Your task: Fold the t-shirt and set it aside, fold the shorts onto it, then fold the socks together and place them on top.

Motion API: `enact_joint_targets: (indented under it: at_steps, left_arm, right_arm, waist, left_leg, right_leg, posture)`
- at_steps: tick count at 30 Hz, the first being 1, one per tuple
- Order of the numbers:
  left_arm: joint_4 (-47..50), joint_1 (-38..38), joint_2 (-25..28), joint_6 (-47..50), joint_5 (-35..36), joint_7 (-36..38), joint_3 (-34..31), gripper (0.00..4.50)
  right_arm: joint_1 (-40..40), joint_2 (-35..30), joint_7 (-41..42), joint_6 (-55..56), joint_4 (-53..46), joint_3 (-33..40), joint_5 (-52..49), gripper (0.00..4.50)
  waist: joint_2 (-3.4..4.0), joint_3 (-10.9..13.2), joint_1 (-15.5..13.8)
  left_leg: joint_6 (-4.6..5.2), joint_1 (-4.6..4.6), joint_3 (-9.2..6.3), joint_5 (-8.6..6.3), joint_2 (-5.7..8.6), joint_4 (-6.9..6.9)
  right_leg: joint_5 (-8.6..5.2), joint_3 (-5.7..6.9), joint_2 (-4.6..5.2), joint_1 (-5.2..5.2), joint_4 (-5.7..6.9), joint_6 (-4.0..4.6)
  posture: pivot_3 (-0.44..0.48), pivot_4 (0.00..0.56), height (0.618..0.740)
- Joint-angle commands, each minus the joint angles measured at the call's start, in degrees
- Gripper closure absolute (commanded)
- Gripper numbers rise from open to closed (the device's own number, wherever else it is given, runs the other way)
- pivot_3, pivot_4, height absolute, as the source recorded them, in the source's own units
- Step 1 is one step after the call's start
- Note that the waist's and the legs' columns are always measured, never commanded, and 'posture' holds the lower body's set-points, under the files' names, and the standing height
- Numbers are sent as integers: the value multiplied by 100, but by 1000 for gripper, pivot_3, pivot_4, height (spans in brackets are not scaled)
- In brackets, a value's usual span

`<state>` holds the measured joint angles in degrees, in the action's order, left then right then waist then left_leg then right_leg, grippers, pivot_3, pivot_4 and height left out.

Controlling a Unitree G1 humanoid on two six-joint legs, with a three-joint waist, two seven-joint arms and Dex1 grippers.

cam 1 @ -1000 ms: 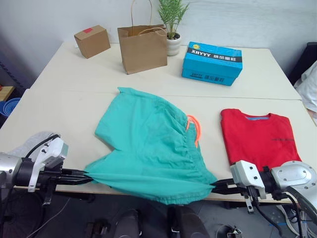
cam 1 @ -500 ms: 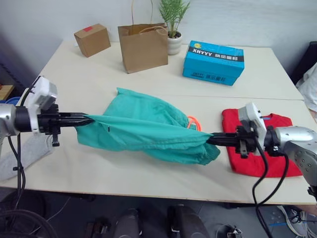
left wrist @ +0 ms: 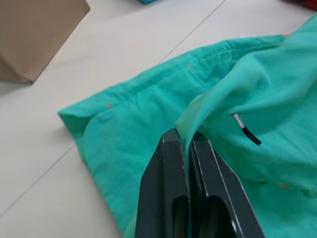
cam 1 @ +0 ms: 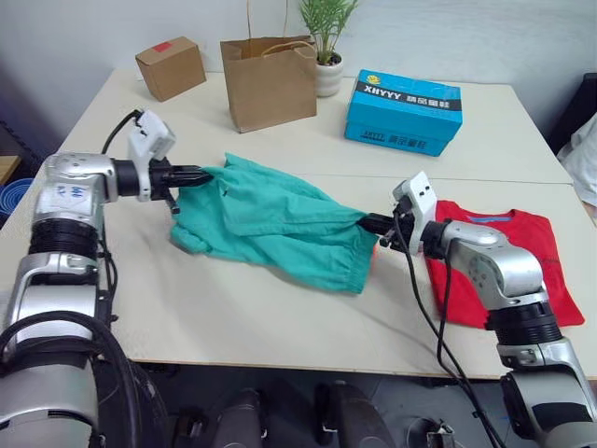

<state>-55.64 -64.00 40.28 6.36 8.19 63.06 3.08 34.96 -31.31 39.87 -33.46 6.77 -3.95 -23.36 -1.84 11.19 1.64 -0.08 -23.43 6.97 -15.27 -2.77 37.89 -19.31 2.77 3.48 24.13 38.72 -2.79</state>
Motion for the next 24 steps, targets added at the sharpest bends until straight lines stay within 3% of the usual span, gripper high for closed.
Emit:
enact_joint_targets:
  at_steps: [1,2,5,10,14,16,20,24]
  left_arm:
    - [-504,-247,-74,-271,-230,-525,-151,4273]
    - [-611,-269,-87,-308,-284,-634,-160,4039]
    - [-843,-298,-58,-319,-360,-1050,-271,3184]
    - [-1004,-155,-17,-628,-276,-1805,-695,1564]
    - [-830,20,-109,-1459,72,-1949,-1266,292]
    - [-521,221,-122,-1841,267,-1474,-1418,280]
    - [559,895,-108,-2139,780,-86,-1496,280]
    - [1993,2070,141,-1972,937,1122,-1113,280]
  right_arm:
    - [1,270,-179,532,-31,313,80,4500]
    - [6,340,-225,597,-4,369,87,4500]
    - [27,437,-291,740,118,425,203,3843]
    - [20,448,-643,1220,211,648,499,2126]
    - [-63,352,-699,1564,142,1002,466,719]
    - [-176,302,-463,1737,-86,1169,293,19]
    - [-586,164,431,2034,-965,1111,-107,19]
    - [-1305,-135,1304,2112,-2023,376,-41,19]
  waist:
    - [0,0,20]
    - [0,0,42]
    - [0,0,44]
    - [-1,0,11]
    - [-1,0,-5]
    - [-1,0,-6]
    - [0,0,10]
    - [1,-1,44]
  left_leg:
    - [0,1,0,0,-1,1]
    - [-1,2,1,0,-2,1]
    - [-4,2,3,1,-4,-1]
    - [-3,0,4,1,-2,1]
    - [-3,-1,5,1,-1,2]
    - [-3,-1,5,1,0,2]
    - [-5,0,8,0,-1,-2]
    - [-8,13,14,0,-8,-4]
  right_leg:
    - [0,0,-1,0,4,0]
    - [0,0,-2,1,6,0]
    - [0,-1,-4,9,15,0]
    - [0,-3,0,12,17,0]
    - [0,-2,3,12,18,0]
    - [0,-1,4,12,19,0]
    - [0,-1,0,12,18,0]
    - [0,-8,-8,6,22,0]
  posture:
    - [0,150,740]
    - [0,150,740]
    - [0,150,740]
    - [0,150,740]
    - [0,150,740]
    - [0,150,740]
    - [0,150,740]
    - [0,150,740]
